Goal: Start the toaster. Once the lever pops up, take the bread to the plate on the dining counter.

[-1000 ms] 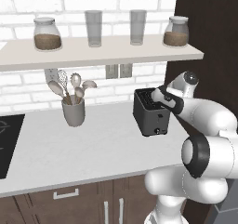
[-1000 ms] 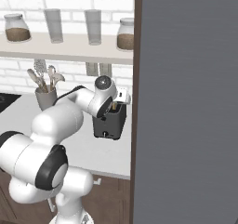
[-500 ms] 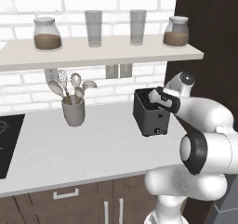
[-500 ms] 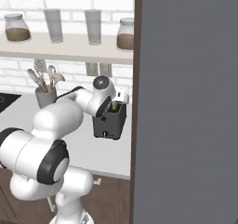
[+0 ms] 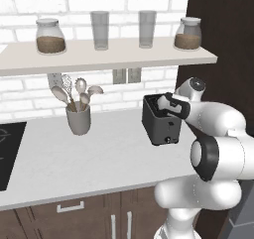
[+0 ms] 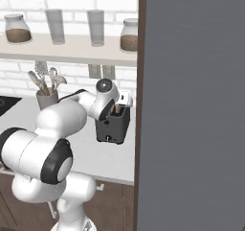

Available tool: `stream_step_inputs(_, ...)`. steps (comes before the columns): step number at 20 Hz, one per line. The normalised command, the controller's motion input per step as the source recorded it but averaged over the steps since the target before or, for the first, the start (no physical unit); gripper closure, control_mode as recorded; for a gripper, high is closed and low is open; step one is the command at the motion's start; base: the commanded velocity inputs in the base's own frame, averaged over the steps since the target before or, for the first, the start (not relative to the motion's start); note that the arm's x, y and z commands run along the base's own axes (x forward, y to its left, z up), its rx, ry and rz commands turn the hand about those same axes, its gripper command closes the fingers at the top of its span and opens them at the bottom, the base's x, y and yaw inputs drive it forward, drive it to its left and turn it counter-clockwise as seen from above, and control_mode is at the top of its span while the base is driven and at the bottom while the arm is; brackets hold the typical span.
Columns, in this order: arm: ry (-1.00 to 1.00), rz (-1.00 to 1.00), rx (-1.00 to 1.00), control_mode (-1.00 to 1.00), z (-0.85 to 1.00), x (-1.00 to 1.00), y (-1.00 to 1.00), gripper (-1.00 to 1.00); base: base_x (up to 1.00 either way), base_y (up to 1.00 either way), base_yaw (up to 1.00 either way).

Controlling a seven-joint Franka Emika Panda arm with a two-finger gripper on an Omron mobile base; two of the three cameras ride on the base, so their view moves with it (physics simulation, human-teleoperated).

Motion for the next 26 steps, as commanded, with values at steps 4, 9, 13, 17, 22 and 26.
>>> stream_step_inputs(4,0.0,0.0,0.0,-1.0,-0.11,0.1,0.0,-1.0,0.0,0.0,0.0)
stream_step_inputs(9,0.0,0.0,0.0,-1.0,-0.05,0.1,0.0,-1.0,0.0,0.0,0.0)
stream_step_inputs(13,0.0,0.0,0.0,-1.0,-0.02,0.1,0.0,-1.0,0.0,0.0,0.0)
stream_step_inputs(17,0.0,0.0,0.0,-1.0,-0.1,0.11,0.0,-1.0,0.0,0.0,0.0)
stream_step_inputs(22,0.0,0.0,0.0,-1.0,-0.13,0.1,-0.01,-1.0,0.0,0.0,0.0)
stream_step_inputs(26,0.0,0.0,0.0,-1.0,-0.11,0.1,-0.04,-1.0,0.0,0.0,0.0)
